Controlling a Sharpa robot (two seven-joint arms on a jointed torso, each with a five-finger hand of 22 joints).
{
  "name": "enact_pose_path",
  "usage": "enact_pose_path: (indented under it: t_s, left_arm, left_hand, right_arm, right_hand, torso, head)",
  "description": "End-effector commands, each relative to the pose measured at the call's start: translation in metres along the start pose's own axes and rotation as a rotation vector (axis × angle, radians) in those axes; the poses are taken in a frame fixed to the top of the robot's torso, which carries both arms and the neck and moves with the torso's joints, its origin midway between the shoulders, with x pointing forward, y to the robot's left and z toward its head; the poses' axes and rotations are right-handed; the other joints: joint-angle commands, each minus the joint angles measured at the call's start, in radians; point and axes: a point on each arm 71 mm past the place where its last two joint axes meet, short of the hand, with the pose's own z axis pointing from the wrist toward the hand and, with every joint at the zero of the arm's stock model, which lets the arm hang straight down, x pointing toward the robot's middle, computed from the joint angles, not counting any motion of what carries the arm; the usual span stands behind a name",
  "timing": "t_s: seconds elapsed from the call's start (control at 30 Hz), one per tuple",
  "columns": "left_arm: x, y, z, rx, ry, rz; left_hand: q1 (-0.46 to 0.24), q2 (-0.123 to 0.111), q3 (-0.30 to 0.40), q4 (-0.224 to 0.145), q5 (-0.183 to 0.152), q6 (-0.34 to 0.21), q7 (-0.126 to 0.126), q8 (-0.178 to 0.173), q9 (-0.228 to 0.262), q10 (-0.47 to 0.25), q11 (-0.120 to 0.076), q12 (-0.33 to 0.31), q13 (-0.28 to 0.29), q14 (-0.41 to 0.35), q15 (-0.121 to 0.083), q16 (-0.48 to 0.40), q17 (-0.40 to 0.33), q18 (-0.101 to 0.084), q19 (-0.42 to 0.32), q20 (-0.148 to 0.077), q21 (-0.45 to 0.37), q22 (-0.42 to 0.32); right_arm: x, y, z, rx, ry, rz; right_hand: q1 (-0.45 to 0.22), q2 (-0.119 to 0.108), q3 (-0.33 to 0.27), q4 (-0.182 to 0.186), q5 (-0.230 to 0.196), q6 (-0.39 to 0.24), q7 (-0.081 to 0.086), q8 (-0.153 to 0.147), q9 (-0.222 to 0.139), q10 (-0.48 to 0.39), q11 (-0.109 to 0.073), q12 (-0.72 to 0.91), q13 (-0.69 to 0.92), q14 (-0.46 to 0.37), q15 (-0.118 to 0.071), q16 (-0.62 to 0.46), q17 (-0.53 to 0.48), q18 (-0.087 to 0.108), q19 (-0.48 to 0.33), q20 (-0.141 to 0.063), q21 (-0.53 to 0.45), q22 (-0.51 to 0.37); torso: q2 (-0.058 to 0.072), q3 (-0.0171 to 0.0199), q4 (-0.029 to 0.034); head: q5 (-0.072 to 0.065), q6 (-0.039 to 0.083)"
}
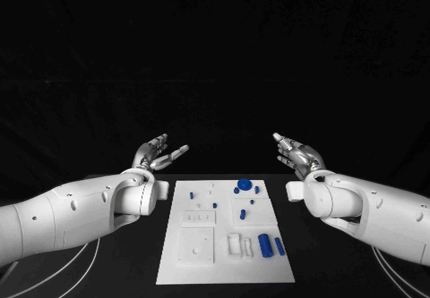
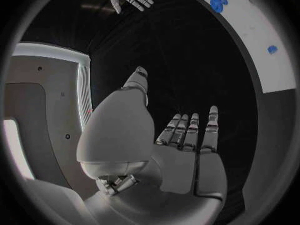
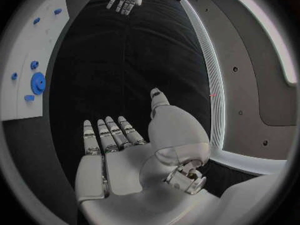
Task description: Assemble the parts on the task board
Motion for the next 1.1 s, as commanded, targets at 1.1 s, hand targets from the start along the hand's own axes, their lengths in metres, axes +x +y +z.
enact_pose_path:
  t_s: [1.1]
  left_arm:
    - [-0.004,-0.025,-0.013,0.029,0.253,0.024]
  left_hand:
    - [0.034,0.197,0.056,-0.327,0.013,0.657,0.051,0.037,0.038,0.832,0.011,0.033,0.029,0.952,-0.113,0.74,0.393,-0.043,0.592,-0.311,0.875,0.488]
  right_arm:
    - [0.008,0.031,0.035,-0.221,0.304,-1.091]
  right_hand:
    - [0.087,-0.191,0.414,-0.331,0.125,0.744,-0.04,0.035,0.038,0.919,-0.149,0.036,0.037,1.158,-0.239,0.728,0.758,0.02,1.259,-0.351,0.559,0.314]
  torso:
    - [0.072,0.0105,0.0256]
  head:
    - [-0.009,-0.007]
